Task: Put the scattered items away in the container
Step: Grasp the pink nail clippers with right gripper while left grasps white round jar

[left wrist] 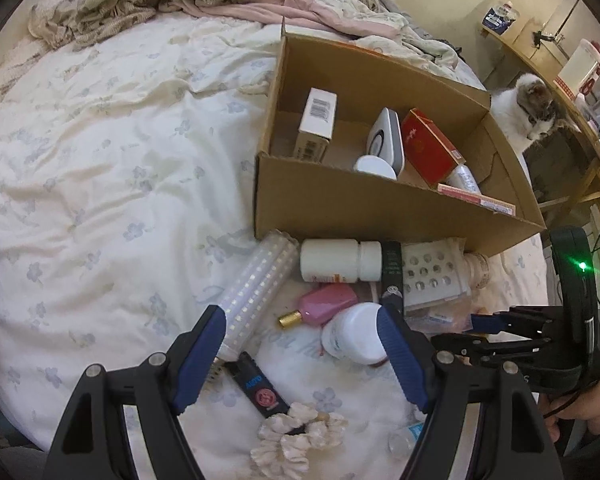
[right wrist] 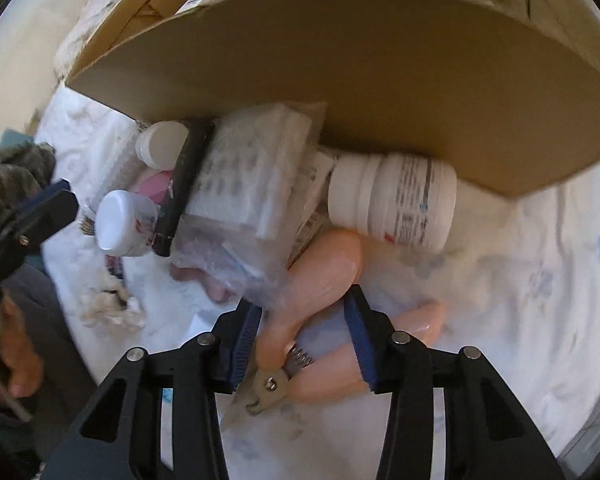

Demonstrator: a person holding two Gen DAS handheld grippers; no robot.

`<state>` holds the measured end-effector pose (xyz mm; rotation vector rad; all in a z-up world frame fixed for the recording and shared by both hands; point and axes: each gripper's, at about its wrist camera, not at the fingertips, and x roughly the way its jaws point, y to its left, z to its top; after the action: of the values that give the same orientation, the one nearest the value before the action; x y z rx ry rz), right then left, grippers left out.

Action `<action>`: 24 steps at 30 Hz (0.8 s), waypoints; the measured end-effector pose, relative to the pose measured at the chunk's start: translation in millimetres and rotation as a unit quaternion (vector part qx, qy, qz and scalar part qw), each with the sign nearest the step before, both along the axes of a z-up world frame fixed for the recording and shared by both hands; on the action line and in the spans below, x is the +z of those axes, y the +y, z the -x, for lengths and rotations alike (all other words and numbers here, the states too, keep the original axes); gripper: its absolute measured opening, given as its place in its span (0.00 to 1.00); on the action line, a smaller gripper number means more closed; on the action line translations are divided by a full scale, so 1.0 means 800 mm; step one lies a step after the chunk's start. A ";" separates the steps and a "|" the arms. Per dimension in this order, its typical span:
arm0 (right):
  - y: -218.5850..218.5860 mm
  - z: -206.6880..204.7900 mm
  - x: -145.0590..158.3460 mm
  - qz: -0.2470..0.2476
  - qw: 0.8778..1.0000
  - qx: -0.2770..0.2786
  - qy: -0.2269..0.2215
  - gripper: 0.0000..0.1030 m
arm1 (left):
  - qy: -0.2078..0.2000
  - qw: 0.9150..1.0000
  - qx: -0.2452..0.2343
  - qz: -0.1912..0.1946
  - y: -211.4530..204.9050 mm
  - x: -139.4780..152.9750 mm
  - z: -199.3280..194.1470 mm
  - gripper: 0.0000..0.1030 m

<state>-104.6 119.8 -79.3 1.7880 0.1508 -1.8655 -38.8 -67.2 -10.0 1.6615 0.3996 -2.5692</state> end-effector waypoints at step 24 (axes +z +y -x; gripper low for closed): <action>0.091 -0.007 0.126 0.173 0.978 -0.061 0.095 0.03 | -0.001 0.995 -0.096 0.002 0.055 -0.024 0.011 0.38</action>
<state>-99.3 193.0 21.4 1.4104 -0.2078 -2.0029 -47.6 -22.9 -29.0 1.7826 0.2454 -2.6972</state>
